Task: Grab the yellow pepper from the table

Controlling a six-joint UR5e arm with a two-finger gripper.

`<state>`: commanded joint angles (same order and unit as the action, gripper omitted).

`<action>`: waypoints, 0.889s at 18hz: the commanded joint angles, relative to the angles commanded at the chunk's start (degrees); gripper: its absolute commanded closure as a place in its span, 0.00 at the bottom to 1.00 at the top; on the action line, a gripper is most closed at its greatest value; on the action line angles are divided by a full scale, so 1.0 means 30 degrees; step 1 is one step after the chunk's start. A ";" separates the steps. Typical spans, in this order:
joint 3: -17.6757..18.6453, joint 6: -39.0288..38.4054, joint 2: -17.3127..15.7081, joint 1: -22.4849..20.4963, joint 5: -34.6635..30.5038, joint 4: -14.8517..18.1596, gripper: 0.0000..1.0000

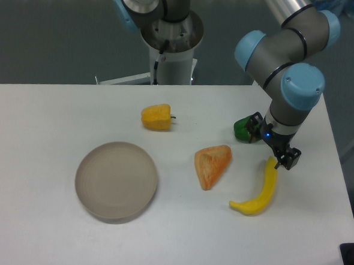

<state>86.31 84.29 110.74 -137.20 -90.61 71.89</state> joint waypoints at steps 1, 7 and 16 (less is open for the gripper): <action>0.0000 0.0000 0.0000 0.0000 0.0029 0.0000 0.00; 0.0087 0.0058 -0.0263 0.0029 0.0233 -0.0029 0.00; 0.4361 0.0410 -0.3920 0.2193 0.0381 -0.0147 0.00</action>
<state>99.39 85.52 98.98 -130.62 -89.47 71.45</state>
